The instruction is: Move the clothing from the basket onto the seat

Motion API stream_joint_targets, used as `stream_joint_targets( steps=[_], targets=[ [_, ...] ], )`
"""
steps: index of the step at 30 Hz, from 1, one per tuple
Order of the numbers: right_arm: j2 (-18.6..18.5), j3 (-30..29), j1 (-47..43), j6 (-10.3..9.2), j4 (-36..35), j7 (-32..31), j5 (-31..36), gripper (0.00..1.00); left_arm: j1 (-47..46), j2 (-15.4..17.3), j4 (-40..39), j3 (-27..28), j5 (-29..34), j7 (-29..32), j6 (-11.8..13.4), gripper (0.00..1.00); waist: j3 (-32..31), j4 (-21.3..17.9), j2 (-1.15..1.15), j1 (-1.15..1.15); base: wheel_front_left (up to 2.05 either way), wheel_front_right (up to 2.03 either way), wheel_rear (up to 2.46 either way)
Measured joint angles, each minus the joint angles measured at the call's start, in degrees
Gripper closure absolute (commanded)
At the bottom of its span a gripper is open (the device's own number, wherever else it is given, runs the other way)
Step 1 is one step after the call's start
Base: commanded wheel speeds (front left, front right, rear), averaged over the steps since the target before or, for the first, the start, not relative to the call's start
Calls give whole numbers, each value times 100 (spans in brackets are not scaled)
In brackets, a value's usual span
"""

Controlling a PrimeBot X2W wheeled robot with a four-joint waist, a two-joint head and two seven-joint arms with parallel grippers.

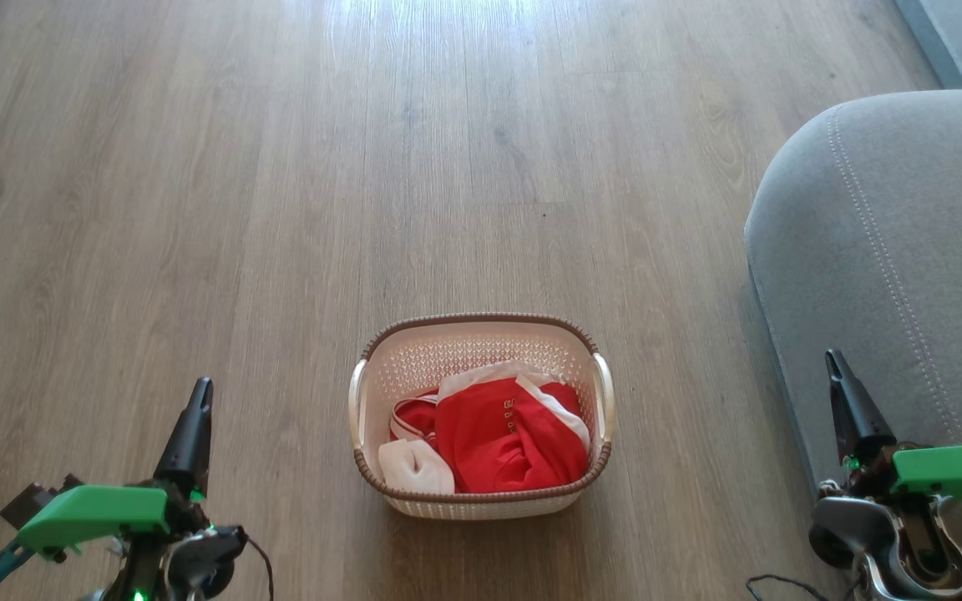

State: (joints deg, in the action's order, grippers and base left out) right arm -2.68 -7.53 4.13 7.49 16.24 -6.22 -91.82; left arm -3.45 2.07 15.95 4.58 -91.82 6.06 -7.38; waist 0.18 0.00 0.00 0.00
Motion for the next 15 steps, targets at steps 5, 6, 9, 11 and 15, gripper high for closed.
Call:
stream_joint_targets(
  steps=[5, 6, 9, 11, 15],
  targets=[
    [0, 0, 0, 0, 0, 0, 0, 100, 0, 0, 0, 0, 0, 0, 0, 100, 0, 0, 0, 0, 0, 0, 0],
    [0, 0, 0, 0, 0, 0, 0, 100, 0, 0, 0, 0, 0, 0, 0, 100, 0, 0, 0, 0, 0, 0, 0],
    [0, 0, 0, 0, 0, 0, 0, 100, 0, 0, 0, 0, 0, 0, 0, 100, 0, 0, 0, 0, 0, 0, 0],
    [0, 0, 0, 0, 0, 0, 0, 0, 0, 0, 0, 0, 0, 0, 0, 0, 0, 0, 0, 0, 0, 0, 0],
    [24, 29, -121, 1, 326, 1, 0, 100, 164, -23, 294, -37, 5, -8, 0, 100, 1, 0, 0, 0, 0, 0, 0]
  ],
)
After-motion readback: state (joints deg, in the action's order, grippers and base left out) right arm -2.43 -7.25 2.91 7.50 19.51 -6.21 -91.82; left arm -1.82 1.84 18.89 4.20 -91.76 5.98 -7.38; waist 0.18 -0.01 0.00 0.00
